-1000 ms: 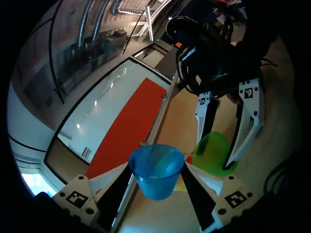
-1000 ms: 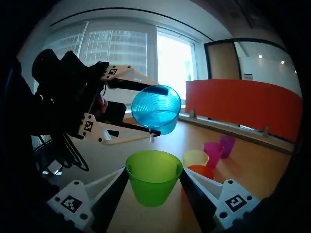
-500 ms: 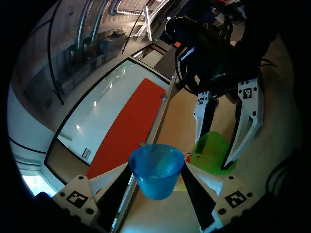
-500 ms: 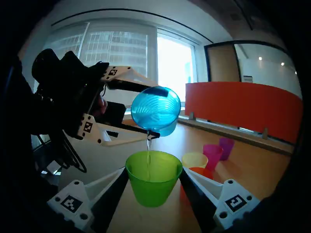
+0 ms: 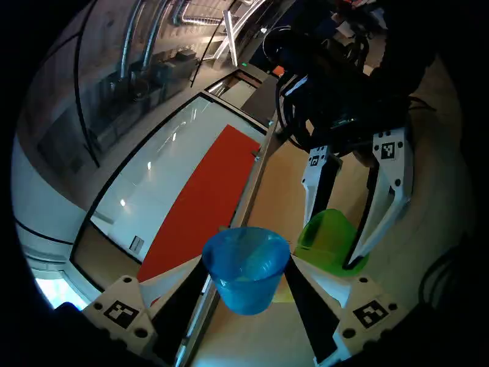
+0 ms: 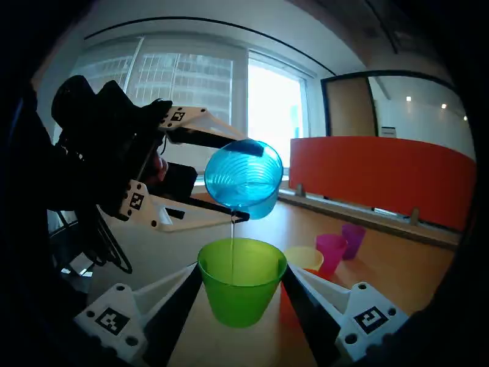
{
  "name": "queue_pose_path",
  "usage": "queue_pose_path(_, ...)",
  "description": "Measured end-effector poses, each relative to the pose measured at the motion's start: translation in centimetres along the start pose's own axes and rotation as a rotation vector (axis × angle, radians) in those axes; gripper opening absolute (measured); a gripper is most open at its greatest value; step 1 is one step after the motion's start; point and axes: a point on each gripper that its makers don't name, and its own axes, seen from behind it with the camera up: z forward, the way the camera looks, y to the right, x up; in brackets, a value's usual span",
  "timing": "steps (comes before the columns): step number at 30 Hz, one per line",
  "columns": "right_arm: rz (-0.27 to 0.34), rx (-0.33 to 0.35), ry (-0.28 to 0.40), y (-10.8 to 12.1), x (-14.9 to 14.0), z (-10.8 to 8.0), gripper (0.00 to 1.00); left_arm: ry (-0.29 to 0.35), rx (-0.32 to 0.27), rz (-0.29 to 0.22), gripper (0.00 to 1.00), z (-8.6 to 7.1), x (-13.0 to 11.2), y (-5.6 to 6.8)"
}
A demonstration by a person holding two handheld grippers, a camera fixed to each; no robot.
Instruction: Pour water
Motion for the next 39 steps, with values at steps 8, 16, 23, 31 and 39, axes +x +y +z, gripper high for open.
queue_pose_path(8, -0.027, -0.002, 0.013, -0.09, 0.26, 0.01, 0.92, 0.003, -0.002, 0.006, 0.85, 0.00, 0.10, 0.12)
queue_pose_path(16, -0.035, -0.008, 0.016, 0.00, 0.27, -0.04, 0.92, 0.006, 0.001, 0.013, 0.85, -0.15, 0.27, 0.03)
queue_pose_path(23, -0.039, -0.007, 0.018, -0.09, 0.35, -0.12, 0.92, 0.006, 0.009, 0.030, 0.85, -0.09, 0.37, -0.28)
queue_pose_path(31, -0.041, -0.010, 0.019, 0.00, 0.41, -0.21, 0.92, 0.011, 0.016, 0.045, 0.85, -0.04, 0.57, -0.48)
queue_pose_path(39, -0.044, -0.011, 0.020, 0.05, 0.43, -0.24, 0.92, 0.012, 0.023, 0.068, 0.85, -0.10, 0.68, -0.64)
